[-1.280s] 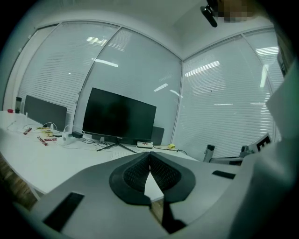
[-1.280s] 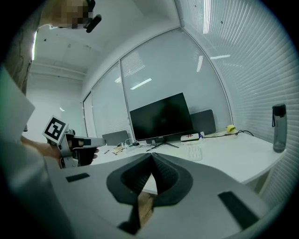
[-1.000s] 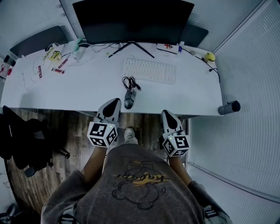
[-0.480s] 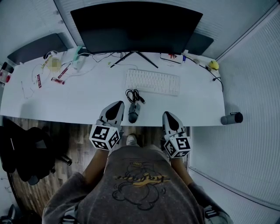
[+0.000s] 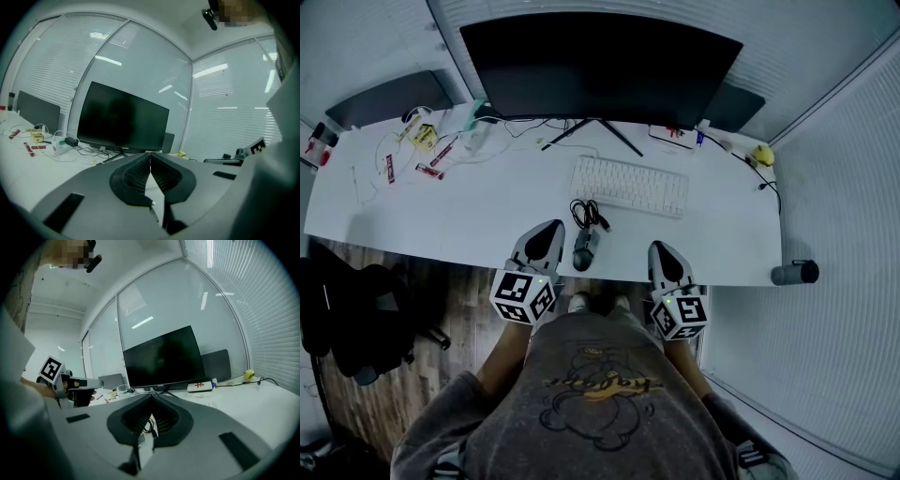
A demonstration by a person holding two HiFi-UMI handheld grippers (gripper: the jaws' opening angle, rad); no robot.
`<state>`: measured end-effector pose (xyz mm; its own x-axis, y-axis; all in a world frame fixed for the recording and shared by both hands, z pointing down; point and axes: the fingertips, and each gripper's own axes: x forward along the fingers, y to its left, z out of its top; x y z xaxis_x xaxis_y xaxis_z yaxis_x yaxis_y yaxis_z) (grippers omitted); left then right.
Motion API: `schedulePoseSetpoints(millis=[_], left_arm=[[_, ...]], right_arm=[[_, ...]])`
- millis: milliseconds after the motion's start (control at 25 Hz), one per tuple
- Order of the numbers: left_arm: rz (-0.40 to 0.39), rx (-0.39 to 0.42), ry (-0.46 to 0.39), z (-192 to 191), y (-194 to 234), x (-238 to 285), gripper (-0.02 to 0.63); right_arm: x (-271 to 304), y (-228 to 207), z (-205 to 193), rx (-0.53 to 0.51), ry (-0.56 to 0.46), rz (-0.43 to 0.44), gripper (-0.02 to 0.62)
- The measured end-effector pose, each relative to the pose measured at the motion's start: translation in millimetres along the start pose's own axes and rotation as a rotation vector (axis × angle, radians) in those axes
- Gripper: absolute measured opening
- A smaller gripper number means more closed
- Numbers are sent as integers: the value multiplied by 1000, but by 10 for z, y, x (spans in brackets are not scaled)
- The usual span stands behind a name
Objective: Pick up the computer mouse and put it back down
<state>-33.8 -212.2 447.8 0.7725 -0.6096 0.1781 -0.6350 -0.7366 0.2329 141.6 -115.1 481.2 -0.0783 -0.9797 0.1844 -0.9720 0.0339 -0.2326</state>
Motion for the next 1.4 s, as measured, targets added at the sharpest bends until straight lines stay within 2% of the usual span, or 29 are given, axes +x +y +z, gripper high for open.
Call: schedulePoseSetpoints(millis=[320,920,1280,1400], left_arm=[[42,3,-33,27,-114,62,18],[56,-4,-69,19,-295,56,23],[57,5,-68,26,-272,135,234],[50,10,-54,-4,-268,184,284]], right_arm=[[30,-122,40,-7,-1,55,6],[-17,-246,7,-10,17,112,6],[35,-304,-4,-4,21,112,6],[51,-306,-4,-2,22,113,6]])
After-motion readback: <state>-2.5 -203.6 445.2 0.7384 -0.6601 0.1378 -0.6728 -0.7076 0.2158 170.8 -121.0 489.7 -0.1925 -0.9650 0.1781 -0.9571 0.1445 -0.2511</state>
